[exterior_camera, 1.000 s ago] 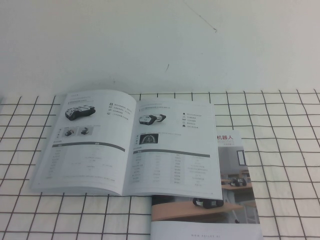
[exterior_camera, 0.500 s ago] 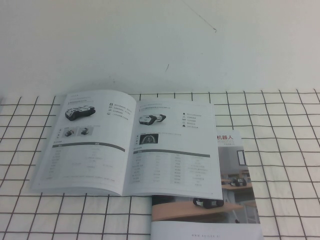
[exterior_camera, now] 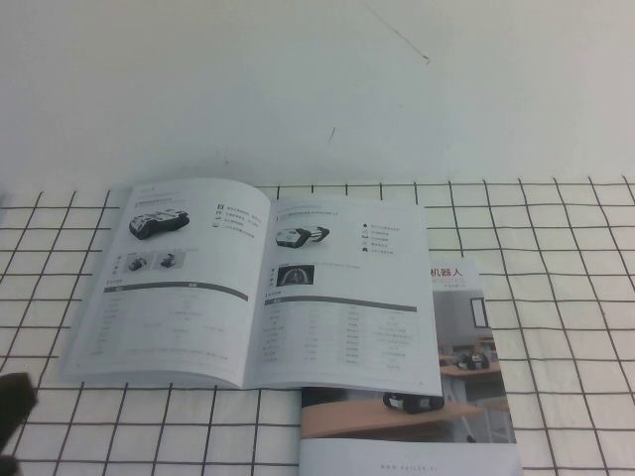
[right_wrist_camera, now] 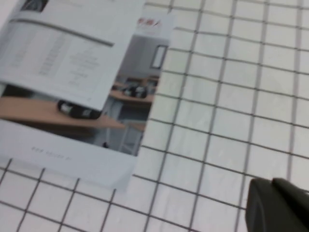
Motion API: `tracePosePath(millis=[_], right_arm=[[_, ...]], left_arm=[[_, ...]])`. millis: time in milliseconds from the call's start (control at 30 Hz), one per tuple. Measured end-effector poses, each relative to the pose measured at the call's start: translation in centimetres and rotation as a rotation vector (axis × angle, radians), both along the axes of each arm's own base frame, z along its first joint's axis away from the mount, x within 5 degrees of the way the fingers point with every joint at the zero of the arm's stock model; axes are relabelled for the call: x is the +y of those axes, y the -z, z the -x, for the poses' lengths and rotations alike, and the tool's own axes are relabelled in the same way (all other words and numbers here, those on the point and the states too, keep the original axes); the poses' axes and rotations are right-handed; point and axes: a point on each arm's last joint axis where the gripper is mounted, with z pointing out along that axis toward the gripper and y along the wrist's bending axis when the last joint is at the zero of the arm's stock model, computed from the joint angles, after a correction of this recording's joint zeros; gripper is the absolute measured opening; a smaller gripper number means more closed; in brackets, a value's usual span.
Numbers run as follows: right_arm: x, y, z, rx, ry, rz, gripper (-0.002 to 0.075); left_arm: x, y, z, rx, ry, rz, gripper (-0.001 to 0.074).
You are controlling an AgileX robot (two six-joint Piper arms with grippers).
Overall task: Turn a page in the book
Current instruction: Open the closed book
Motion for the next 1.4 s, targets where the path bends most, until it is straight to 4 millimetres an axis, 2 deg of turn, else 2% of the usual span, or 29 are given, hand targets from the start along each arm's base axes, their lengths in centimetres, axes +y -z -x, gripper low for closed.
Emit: tracePosePath(millis=[133, 267, 433, 533, 600, 767, 933, 1067, 1233, 1400], right_arm=[[0.7, 1.1, -2.8, 0.064, -0.101, -0.063, -0.0002], [1.2, 2.0, -4.9, 0.091, -0.158, -0.128, -0.0002], [2.1, 2.8, -6.6, 0.089, -0.220, -0.135, -0.0001], [2.5, 3.6, -7.7, 0.102, -0.220, -0.143, -0.0001], [2.8, 4.1, -8.6, 0.112, -0.209, -0.169, -0.0001], [4.3, 5.5, -11.1, 0.144, -0.258, -0.202, -0.0001], [6.9, 6.9, -14.3, 0.211, -0.334, -0.196, -0.0001], [9.0, 7.8, -17.0, 0.259, -0.345, -0.213, -0.0001], [10.4, 9.0, -20.3, 0.340, -0.344, -0.228, -0.0001], [10.9, 10.2, -22.7, 0.408, -0.332, -0.223, 0.0000]], left_arm=[[-1.5, 0.1, -3.2, 0.150, 0.159, 0.040, -0.0002], [-2.9, -0.2, -7.7, 0.256, 0.266, 0.136, -0.0002], [-3.2, 0.1, -13.8, 0.292, 0.257, 0.144, -0.0002], [-3.3, 1.0, -17.4, 0.319, 0.265, 0.114, -0.0002], [-3.5, 2.3, -19.7, 0.368, 0.266, 0.113, -0.0002], [-4.4, 5.4, -23.8, 0.458, 0.289, 0.102, -0.0002], [-6.5, 8.2, -26.3, 0.520, 0.356, 0.071, -0.0002], [-7.8, 10.5, -27.2, 0.572, 0.380, 0.059, -0.0002], [-7.7, 12.7, -27.7, 0.614, 0.378, -0.001, -0.0002], [-7.2, 13.1, -28.2, 0.590, 0.313, -0.048, -0.0002]])
